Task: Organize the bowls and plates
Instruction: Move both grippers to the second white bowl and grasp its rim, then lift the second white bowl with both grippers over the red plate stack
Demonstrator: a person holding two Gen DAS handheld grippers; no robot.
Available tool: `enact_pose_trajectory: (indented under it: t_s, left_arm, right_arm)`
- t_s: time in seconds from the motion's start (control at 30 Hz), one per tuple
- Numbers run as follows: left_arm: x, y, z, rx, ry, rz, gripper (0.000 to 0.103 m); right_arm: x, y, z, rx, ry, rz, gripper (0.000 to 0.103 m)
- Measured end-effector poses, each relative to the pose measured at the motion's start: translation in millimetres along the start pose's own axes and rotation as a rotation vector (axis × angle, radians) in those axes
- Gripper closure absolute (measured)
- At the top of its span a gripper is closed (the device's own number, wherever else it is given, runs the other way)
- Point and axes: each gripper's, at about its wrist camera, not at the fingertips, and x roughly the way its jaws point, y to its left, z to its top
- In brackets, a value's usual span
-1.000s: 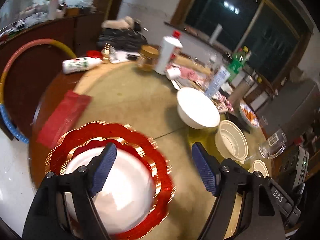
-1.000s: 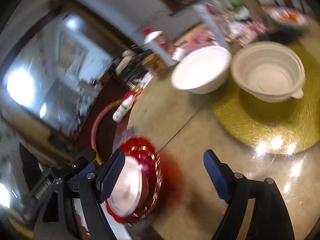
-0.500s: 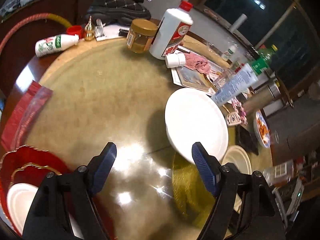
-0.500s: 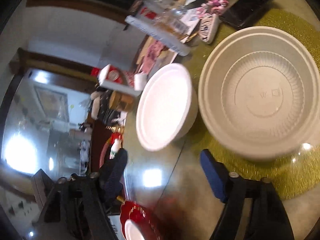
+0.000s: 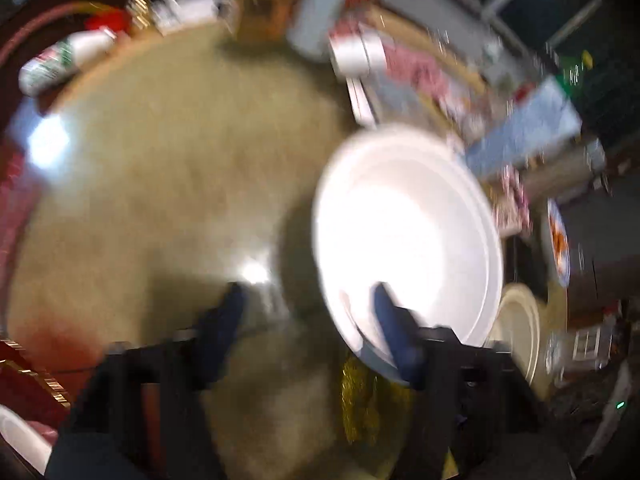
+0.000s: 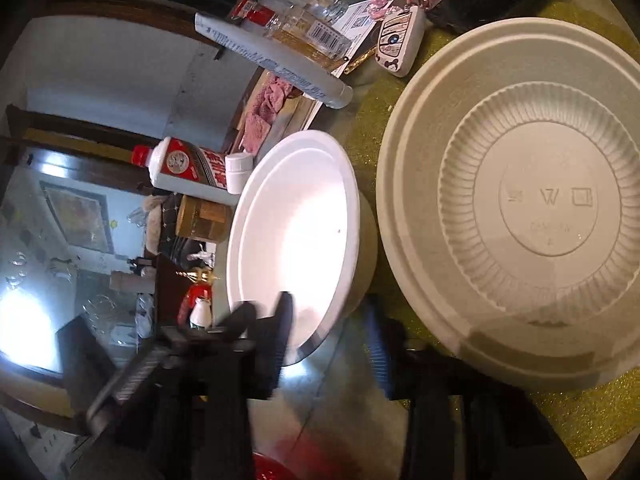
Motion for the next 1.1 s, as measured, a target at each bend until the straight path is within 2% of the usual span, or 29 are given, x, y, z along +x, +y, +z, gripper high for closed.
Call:
enact_pose_trajectory:
  t_s: [0.03, 0.07, 0.1, 0.2, 0.33, 0.57, 0.8, 1.0, 1.1]
  left_arm:
    - [4, -2, -2, 0.022, 0.009, 0.013, 0.068]
    - [2, -5, -5, 0.054, -0.022, 0.050, 0.080]
    - [0, -6, -6, 0.066, -0.035, 0.053, 0.082]
    - [-4, 1, -10, 0.045, -0.023, 0.031, 0.084]
    - [-21, 7, -21, 0.059, -0.045, 0.033, 0.085]
    - [-58, 16, -47, 0.080, -0.103, -0.016, 0.085]
    - [-96, 13, -89, 0.143, -0.216, -0.050, 0.085]
    - [-124, 4, -134, 0.227, -0.341, -0.038, 0.085]
    - [-130, 4, -150, 0.245, -0.380, -0.032, 0.084]
  right_arm:
    - [0, 2, -1, -0.016, -0.003, -0.007, 0.086]
    - [0, 4, -2, -0.033, -0.008, -0.017, 0.092]
    - [-1, 6, -4, -0.049, -0.013, -0.032, 0.096]
    - [-4, 6, -11, -0.076, -0.011, -0.036, 0.096]
    - [-13, 8, -24, -0.099, -0.007, -0.011, 0.095]
    - [-49, 18, -52, -0.153, -0.044, 0.031, 0.095]
    - [-95, 22, -87, -0.241, -0.124, 0.050, 0.094]
    - [-133, 11, -117, -0.315, -0.199, 0.083, 0.093]
    - [-145, 6, -129, -0.344, -0.222, 0.087, 0.093]
